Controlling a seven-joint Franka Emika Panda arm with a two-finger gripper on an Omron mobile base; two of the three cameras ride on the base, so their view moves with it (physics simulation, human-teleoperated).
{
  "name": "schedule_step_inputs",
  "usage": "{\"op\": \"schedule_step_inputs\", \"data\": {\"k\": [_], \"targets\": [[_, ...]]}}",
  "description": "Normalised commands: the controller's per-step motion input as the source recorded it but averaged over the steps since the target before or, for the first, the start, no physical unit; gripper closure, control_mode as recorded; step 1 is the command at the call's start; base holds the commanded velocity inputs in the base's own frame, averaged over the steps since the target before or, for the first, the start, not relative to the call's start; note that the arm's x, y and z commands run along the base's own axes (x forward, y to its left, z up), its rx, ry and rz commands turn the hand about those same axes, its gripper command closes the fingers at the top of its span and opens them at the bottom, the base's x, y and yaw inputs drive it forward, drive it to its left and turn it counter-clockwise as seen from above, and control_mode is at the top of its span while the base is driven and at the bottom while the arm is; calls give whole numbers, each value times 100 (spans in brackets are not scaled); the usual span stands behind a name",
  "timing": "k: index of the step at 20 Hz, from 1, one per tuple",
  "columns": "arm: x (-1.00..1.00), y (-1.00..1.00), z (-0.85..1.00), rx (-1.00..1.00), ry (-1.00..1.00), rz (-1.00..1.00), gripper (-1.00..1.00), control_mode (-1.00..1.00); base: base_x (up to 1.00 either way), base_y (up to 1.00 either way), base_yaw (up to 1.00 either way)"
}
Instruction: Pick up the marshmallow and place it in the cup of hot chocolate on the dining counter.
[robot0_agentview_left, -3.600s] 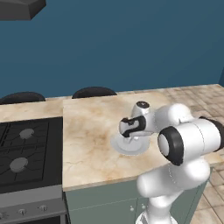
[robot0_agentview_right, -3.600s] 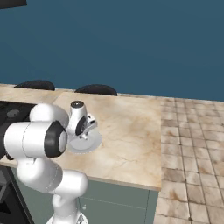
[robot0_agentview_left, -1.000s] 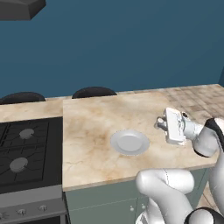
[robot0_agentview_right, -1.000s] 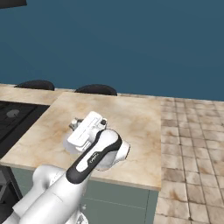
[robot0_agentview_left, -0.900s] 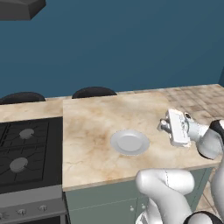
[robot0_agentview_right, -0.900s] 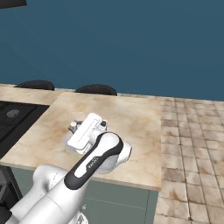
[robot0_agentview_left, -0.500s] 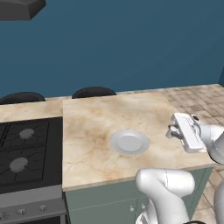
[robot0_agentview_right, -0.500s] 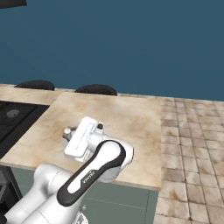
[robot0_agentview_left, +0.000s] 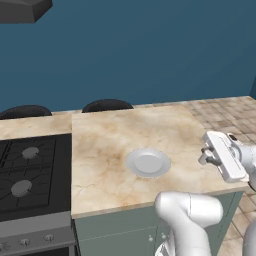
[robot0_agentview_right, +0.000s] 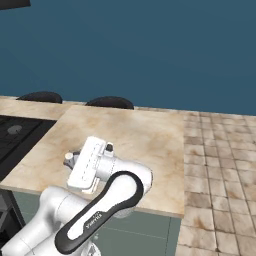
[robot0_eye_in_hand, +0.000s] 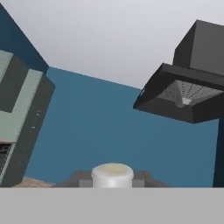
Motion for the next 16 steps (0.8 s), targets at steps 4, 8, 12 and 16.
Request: {"op": "schedule_step_inputs", "data": {"k": [4, 8, 12, 16], "targets": [[-39, 0, 19, 0, -11, 0, 100, -100, 0, 0, 0], [-3, 0, 2, 0, -1, 0, 100, 100, -24, -41, 0], [0, 0, 0, 0, 0, 0, 100, 100, -22, -85, 0], [0, 0, 0, 0, 0, 0, 100, 100, -2, -92, -6]]}}
